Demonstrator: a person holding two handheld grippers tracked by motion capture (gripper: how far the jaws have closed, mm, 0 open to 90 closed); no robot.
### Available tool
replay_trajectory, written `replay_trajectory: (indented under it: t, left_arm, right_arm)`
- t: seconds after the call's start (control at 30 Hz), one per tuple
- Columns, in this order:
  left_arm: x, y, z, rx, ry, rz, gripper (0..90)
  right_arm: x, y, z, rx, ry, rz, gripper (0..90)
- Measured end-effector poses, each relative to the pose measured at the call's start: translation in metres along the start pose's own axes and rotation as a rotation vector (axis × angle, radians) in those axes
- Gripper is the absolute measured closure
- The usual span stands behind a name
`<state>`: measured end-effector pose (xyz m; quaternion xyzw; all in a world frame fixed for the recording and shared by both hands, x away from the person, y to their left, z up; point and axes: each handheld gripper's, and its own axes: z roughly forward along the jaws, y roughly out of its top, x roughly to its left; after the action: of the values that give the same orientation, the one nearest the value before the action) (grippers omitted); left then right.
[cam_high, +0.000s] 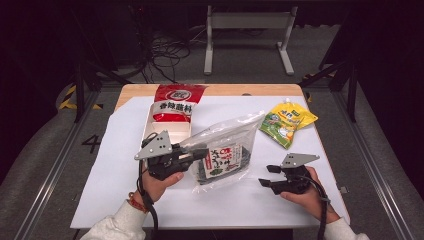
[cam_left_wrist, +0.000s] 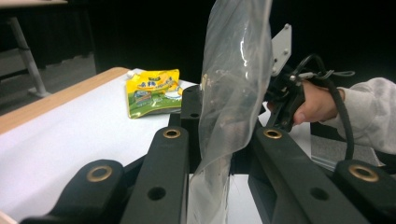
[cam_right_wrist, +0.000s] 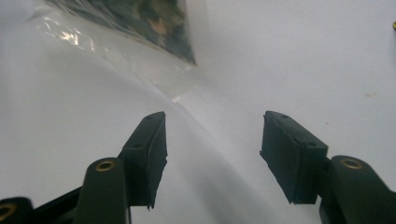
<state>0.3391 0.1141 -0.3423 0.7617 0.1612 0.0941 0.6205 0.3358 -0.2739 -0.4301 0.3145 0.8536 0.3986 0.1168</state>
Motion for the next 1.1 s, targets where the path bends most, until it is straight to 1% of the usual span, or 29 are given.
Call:
replay_trajectory:
  t: [0.13,0.17,0.23,0.27,0.3,0.33,0.43,0.5,0.63,0.67,0.73,0.8,0.93,0.97,1.03,1.07,1.1]
  left_arm:
    - [0.002,0.007,-0.007,-0.022,0.007,0.012,80.8]
    - [0.004,0.009,-0.009,-0.026,0.014,0.023,80.8]
    - [0.006,0.013,-0.013,-0.041,0.024,0.027,80.7]
    - [0.008,0.015,-0.016,-0.048,0.032,0.040,80.8]
    - [0.008,0.015,-0.016,-0.048,0.032,0.040,80.8]
    - [0.009,0.018,-0.019,-0.058,0.035,0.038,80.8]
    - [0.013,0.025,-0.029,-0.076,0.058,0.059,80.7]
    - [0.016,0.028,-0.035,-0.091,0.078,0.066,80.7]
    - [0.026,0.034,-0.047,-0.112,0.129,0.091,80.7]
    - [0.028,0.035,-0.048,-0.117,0.133,0.087,80.7]
    - [0.035,0.036,-0.052,-0.128,0.144,0.091,80.7]
    - [0.039,0.037,-0.055,-0.129,0.160,0.103,80.6]
    - [0.050,0.042,-0.061,-0.151,0.176,0.113,80.6]
    - [0.053,0.045,-0.063,-0.149,0.186,0.126,80.6]
    - [0.056,0.050,-0.068,-0.141,0.214,0.143,80.5]
    - [0.056,0.050,-0.070,-0.133,0.223,0.151,80.5]
    - [0.059,0.051,-0.073,-0.120,0.240,0.165,80.5]
  right_arm:
    - [-0.003,-0.001,-0.001,-0.012,-0.011,0.015,39.2]
    - [-0.004,-0.001,-0.001,-0.016,-0.012,0.018,39.1]
    - [-0.005,-0.001,-0.001,-0.021,-0.017,0.028,38.7]
    - [-0.006,-0.002,-0.001,-0.020,-0.019,0.034,38.5]
    - [-0.006,-0.002,-0.001,-0.020,-0.019,0.034,38.5]
    - [-0.006,-0.002,-0.001,-0.019,-0.022,0.035,38.2]
    - [-0.004,-0.004,-0.001,-0.016,-0.025,0.033,37.9]
    - [-0.003,-0.005,-0.001,-0.019,-0.030,0.036,37.8]
    - [-0.001,-0.010,-0.005,-0.022,-0.040,0.039,37.7]
    - [0.000,-0.011,-0.007,-0.027,-0.045,0.044,37.6]
    - [0.000,-0.013,-0.009,-0.031,-0.050,0.051,37.4]
    - [0.001,-0.014,-0.011,-0.033,-0.054,0.055,37.3]
    - [0.000,-0.017,-0.013,-0.034,-0.062,0.063,37.2]
    - [0.000,-0.017,-0.014,-0.036,-0.061,0.073,37.2]
    - [-0.001,-0.018,-0.013,-0.040,-0.060,0.075,37.2]
    - [-0.001,-0.018,-0.013,-0.035,-0.064,0.078,37.2]
    - [-0.001,-0.019,-0.012,-0.034,-0.062,0.080,37.2]
